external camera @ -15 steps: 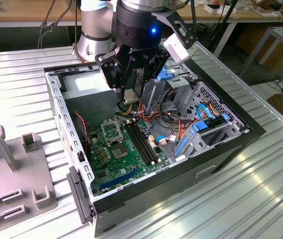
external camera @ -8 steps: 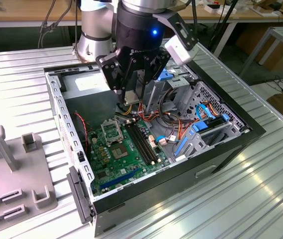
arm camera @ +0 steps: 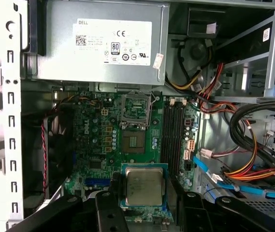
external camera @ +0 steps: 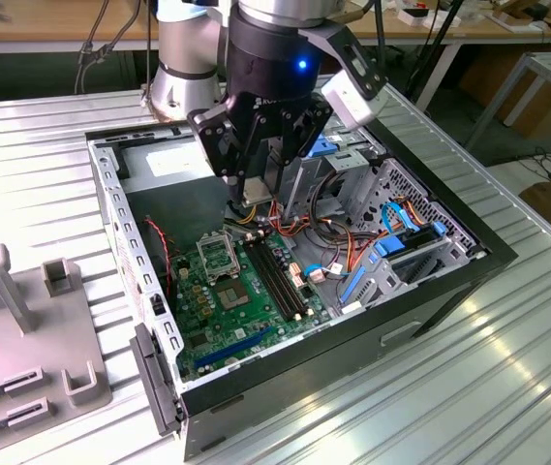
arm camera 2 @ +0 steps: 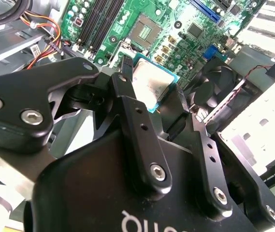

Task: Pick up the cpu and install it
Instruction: 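Place the cpu into insertion slot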

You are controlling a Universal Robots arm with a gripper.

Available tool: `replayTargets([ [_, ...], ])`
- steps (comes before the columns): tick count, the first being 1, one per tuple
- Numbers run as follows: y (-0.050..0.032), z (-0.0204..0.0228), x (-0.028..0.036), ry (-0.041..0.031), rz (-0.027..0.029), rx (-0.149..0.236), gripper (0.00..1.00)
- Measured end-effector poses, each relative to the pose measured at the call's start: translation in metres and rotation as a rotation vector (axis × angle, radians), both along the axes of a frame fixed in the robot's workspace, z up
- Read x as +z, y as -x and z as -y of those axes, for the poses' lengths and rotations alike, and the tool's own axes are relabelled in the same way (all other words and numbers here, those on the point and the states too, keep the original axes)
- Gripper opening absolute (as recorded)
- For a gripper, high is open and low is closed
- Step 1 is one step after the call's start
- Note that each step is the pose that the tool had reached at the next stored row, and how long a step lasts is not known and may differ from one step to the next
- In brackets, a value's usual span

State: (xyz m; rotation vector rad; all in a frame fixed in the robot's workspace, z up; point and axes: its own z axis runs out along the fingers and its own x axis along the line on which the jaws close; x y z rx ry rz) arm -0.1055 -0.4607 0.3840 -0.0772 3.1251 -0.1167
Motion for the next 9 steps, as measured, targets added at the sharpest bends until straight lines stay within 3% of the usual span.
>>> replayTargets([
  [5,0.0,0.0032,-0.0005,-0.0001,0.0003,0.0,0.47],
  [9,0.0008,0.0138,-0.0016,-0.0064,0.0013,0.0,0.47],
])
